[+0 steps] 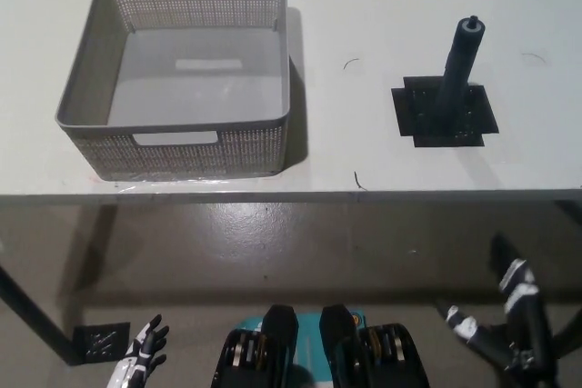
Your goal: Use the right hand to pick up a electric screw driver and put it into a container on the left side
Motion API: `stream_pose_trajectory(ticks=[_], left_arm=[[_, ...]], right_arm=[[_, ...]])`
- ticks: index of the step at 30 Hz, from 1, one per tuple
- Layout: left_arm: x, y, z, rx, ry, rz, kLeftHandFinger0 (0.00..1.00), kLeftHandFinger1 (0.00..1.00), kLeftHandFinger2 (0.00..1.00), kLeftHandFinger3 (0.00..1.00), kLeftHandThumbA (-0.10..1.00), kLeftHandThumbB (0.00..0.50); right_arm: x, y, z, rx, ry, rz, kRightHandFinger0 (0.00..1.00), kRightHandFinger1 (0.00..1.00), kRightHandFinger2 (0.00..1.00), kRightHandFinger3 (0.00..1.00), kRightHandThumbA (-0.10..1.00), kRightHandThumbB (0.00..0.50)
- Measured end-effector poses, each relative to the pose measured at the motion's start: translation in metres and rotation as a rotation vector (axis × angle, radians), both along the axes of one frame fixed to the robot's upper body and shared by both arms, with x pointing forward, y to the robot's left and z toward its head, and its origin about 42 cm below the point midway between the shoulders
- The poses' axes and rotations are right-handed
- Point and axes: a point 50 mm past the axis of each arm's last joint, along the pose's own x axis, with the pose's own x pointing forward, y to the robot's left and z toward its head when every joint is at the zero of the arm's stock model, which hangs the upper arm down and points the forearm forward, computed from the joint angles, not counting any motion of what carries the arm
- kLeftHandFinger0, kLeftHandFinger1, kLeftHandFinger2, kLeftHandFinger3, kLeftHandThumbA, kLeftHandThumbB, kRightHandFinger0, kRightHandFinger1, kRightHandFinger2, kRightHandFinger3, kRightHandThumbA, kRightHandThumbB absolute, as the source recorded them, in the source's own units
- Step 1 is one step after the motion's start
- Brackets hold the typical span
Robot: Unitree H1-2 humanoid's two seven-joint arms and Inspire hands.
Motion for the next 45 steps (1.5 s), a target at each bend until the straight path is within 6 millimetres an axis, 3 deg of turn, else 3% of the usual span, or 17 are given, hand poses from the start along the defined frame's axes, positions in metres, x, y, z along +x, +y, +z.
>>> stream_pose_trajectory(ticks=[4,6,9,11,12,15,22,23,24,26,28,34,39,45], left_arm=[[-0.001,0.0,-0.001,0.0,0.002,-0.001,1.0,1.0,1.0,1.0,1.0,0.06],[-0.001,0.0,-0.001,0.001,0.002,-0.002,1.0,1.0,1.0,1.0,1.0,0.059],[-0.001,0.0,-0.001,0.001,0.002,-0.004,1.0,1.0,1.0,1.0,1.0,0.052],[-0.001,0.0,-0.001,0.002,0.002,-0.006,1.0,1.0,1.0,1.0,1.0,0.049],[-0.001,0.0,-0.001,0.003,0.003,-0.006,1.0,1.0,1.0,1.0,1.0,0.063],[-0.003,0.001,-0.002,0.003,0.005,-0.003,1.0,1.0,1.0,1.0,1.0,0.058],[-0.004,0.002,-0.004,0.004,0.01,0.001,1.0,1.0,1.0,1.0,1.0,0.064],[-0.004,0.002,-0.004,0.004,0.012,0.001,1.0,1.0,1.0,1.0,1.0,0.065],[-0.004,0.002,-0.005,0.003,0.013,0.001,1.0,1.0,1.0,1.0,1.0,0.066],[-0.005,0.002,-0.005,0.003,0.014,0.001,1.0,1.0,1.0,1.0,1.0,0.061],[-0.005,0.002,-0.006,0.003,0.015,0.001,1.0,1.0,1.0,1.0,1.0,0.058],[-0.006,0.002,-0.006,0.002,0.014,0.001,1.0,1.0,1.0,1.0,1.0,0.055],[-0.006,0.002,-0.006,0.002,0.015,0.001,1.0,1.0,1.0,1.0,1.0,0.067],[-0.007,0.002,-0.007,0.001,0.016,0.001,1.0,1.0,1.0,1.0,1.0,0.067]], right_arm=[[0.003,-0.007,0.049,-0.023,-0.172,-0.039,1.0,1.0,1.0,1.0,0.96,0.329],[0.009,-0.009,0.071,-0.027,-0.245,-0.054,1.0,1.0,1.0,1.0,0.94,0.358],[0.028,-0.013,0.092,-0.027,-0.307,-0.081,1.0,1.0,1.0,1.0,0.93,0.372],[0.042,-0.015,0.107,-0.023,-0.341,-0.095,1.0,1.0,1.0,1.0,0.92,0.318],[0.047,-0.016,0.111,-0.022,-0.346,-0.099,1.0,1.0,1.0,1.0,0.95,0.351],[0.066,-0.018,0.124,-0.02,-0.345,-0.103,1.0,1.0,1.0,1.0,0.98,0.373],[0.13,-0.027,0.126,0.018,-0.201,-0.116,1.0,1.0,1.0,1.0,0.86,0.327],[0.138,-0.028,0.126,0.023,-0.178,-0.116,1.0,1.0,1.0,1.0,0.82,0.286],[0.145,-0.028,0.125,0.032,-0.16,-0.115,1.0,1.0,1.0,1.0,0.84,0.319],[0.16,-0.028,0.123,0.063,-0.115,-0.109,1.0,1.0,1.0,1.0,0.87,0.305],[0.177,-0.027,0.117,0.096,-0.057,-0.097,1.0,1.0,1.0,1.0,0.86,0.326],[0.216,-0.024,0.106,0.186,0.066,-0.063,1.0,1.0,1.0,1.0,0.92,0.329],[0.229,-0.022,0.101,0.203,0.118,-0.05,1.0,1.0,1.0,1.0,0.89,0.38],[0.235,-0.016,0.094,0.179,0.164,-0.038,1.0,1.0,1.0,1.0,0.9,0.404]])
